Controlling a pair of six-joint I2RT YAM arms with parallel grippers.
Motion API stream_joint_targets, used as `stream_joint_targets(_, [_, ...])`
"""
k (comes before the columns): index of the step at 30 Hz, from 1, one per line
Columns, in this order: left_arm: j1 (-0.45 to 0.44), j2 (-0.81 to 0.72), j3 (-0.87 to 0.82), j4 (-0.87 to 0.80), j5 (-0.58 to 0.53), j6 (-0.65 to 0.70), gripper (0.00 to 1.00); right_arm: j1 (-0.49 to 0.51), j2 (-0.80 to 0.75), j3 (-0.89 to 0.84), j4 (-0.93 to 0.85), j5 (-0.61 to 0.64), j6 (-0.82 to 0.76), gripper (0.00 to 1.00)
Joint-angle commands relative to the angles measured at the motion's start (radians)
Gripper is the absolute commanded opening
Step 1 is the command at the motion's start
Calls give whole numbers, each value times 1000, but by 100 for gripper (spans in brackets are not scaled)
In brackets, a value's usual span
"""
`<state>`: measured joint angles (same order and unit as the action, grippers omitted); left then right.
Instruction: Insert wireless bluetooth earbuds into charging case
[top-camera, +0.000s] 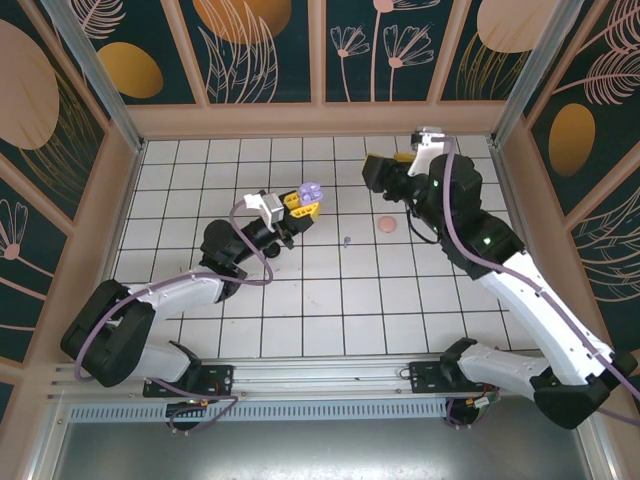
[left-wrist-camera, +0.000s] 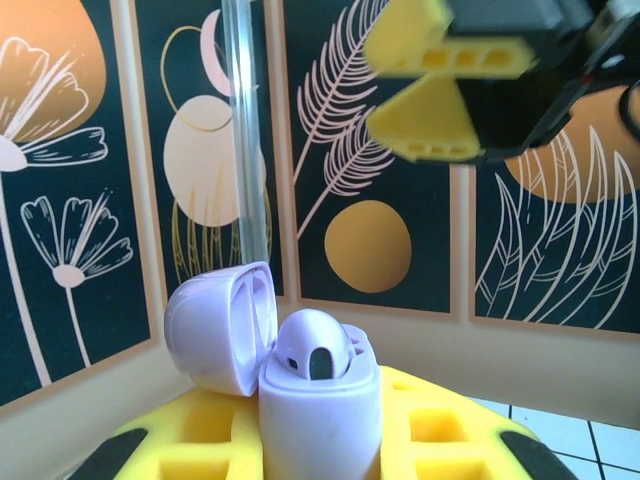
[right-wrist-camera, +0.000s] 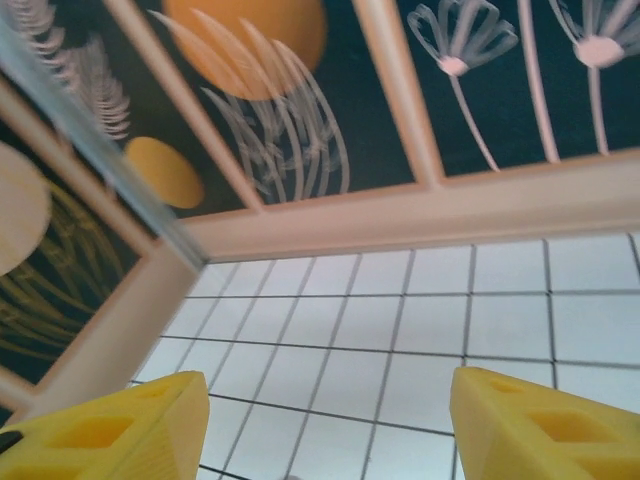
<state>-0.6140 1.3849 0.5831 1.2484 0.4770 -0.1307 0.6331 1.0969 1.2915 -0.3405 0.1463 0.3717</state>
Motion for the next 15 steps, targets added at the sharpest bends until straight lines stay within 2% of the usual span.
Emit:
stream_joint_targets(1, [-6, -44, -30, 65, -41, 25, 0, -39, 110, -56, -111, -32, 105, 64])
stream_joint_targets(7, [-5, -113, -84, 48, -76, 56, 0, -55, 335, -110, -137, -44, 167, 61])
stream_joint_targets(15, [-5, -176, -139, 36, -109, 87, 0, -52, 610, -60, -155, -47, 253, 55])
